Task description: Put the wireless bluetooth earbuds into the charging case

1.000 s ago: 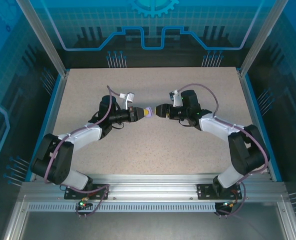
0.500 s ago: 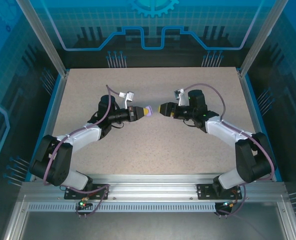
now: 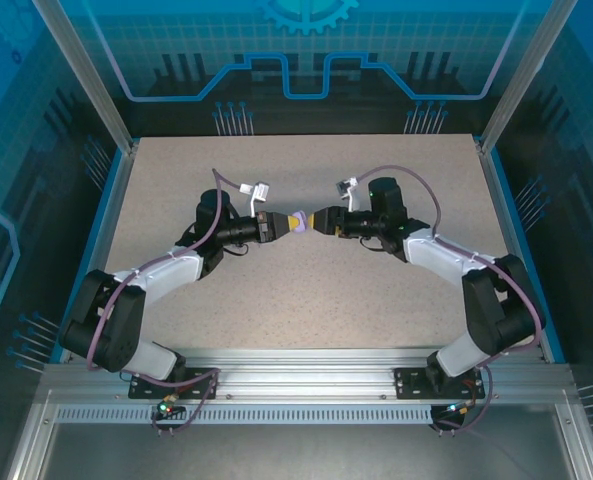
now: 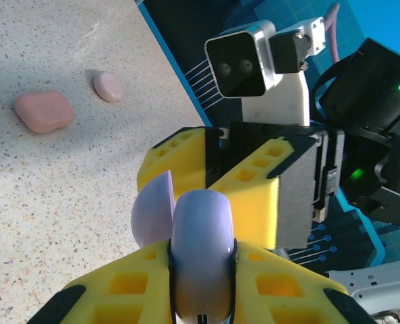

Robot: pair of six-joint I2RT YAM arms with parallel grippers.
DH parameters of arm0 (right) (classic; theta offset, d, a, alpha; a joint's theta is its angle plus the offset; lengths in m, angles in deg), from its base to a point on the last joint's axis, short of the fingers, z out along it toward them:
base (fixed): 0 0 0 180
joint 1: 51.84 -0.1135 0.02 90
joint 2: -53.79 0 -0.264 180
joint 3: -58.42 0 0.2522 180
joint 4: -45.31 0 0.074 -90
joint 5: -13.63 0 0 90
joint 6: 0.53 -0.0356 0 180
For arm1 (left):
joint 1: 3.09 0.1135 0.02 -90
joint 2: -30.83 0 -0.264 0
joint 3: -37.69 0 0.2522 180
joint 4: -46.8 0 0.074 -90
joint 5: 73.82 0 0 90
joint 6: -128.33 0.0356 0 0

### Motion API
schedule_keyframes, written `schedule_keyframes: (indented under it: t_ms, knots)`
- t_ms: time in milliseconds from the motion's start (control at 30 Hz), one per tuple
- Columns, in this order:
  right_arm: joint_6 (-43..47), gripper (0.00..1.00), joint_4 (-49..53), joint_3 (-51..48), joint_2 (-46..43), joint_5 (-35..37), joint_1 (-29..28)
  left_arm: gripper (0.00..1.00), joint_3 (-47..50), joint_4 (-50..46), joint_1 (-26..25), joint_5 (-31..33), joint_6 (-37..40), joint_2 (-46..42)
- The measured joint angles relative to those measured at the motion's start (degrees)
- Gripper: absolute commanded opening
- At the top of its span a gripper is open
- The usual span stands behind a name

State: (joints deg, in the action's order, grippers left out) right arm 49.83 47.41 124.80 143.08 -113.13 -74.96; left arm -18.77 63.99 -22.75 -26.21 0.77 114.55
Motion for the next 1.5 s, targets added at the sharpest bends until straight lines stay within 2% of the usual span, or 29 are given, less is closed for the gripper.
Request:
schedule_keyframes:
  t_ms: [500, 767, 1500]
  knots:
    - [-0.2, 0.49, -0.9, 2.1, 3.0, -1.5, -0.6, 0.0, 0.0, 0.4, 0.0, 0.0, 0.0, 0.0]
    - [0.5, 0.31, -1.2, 2.2, 3.7, -3.1, -0.9, 0.0, 0.0, 0.1, 0.0, -0.1, 0.0, 0.8]
    - [3.5, 0.31, 1.1, 2.4, 3.8, -4.2, -0.7, 0.0, -0.8, -0.7, -0.1, -0.2, 0.0, 0.9]
